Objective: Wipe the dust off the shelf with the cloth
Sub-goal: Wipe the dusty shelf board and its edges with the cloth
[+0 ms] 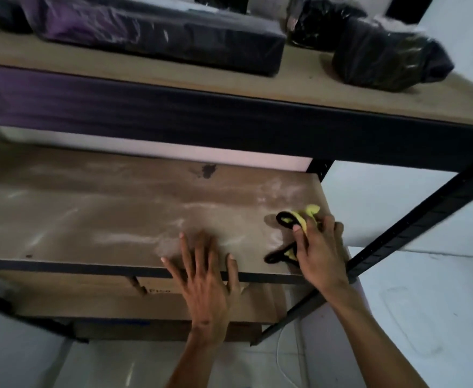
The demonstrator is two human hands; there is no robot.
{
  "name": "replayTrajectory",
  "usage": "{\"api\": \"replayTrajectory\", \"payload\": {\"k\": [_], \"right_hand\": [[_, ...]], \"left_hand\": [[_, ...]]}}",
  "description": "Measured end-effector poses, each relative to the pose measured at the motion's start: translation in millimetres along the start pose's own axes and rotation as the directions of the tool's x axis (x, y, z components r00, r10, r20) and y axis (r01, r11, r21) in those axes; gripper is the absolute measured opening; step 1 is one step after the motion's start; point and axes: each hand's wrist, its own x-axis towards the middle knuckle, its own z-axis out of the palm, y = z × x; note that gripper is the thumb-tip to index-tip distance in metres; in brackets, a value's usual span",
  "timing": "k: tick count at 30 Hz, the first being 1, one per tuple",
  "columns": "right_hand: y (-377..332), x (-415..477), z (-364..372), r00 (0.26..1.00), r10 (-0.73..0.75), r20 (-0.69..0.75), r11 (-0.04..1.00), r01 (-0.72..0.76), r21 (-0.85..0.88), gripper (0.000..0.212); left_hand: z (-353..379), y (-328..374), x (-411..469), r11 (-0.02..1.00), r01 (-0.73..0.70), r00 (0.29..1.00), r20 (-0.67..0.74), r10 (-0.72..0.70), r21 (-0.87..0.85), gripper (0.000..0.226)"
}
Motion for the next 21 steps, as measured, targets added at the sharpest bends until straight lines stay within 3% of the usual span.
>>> {"api": "replayTrajectory", "payload": {"k": [2,5,10,16,21], "right_hand": [[-1.6,15.8,-8.0,0.998,0.063,-0.016,0.998,-0.062,0.029,0.04],[3.5,42.9,-11.8,0.989,0.144,-0.024,0.987,-0.145,-0.063,0.035],[16.3,46.3,10.4,0.931,0.251,0.267,0.968,-0.239,-0.078,0.041],[6.5,23.0,17.3,0.976,0.059,0.211,0.989,-0.028,-0.148,0.051],[-19.2,12.2,15.1,0.936,-0.21,0.283,0.971,0.232,-0.048,0.046]], "left_hand": [[-1.8,-3.1,1.6,1.0,-0.013,0.999,0.032,0.013,0.024,0.054],[-6.5,-5.4,1.1,0.999,-0.023,0.997,0.077,0.021,0.03,0.061],[-13.1,-14.5,9.2,0.996,-0.082,0.991,0.106,0.077,0.042,0.066],[-12.7,-21.6,14.8,0.99,-0.129,0.989,0.079,0.124,0.052,0.072],[-13.1,-21.7,14.2,0.989,-0.139,0.989,0.057,0.136,0.053,0.071]]}}
